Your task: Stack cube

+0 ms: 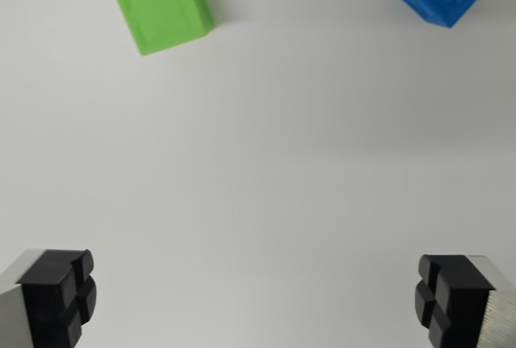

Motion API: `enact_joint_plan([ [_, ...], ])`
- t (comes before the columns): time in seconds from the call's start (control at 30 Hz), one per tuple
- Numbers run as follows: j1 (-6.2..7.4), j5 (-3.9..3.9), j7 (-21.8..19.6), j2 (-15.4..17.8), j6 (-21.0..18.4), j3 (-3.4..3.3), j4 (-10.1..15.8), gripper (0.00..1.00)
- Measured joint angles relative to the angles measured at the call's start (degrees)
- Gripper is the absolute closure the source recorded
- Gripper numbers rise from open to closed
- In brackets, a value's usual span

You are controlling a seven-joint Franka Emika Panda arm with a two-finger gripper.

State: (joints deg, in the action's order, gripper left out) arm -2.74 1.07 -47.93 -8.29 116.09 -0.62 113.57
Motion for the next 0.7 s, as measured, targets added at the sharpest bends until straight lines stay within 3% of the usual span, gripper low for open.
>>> enact_joint_plan([
  [0.7,0.26,0.00,0.39,-0.84,1.01,0.11,0.01,0.00],
])
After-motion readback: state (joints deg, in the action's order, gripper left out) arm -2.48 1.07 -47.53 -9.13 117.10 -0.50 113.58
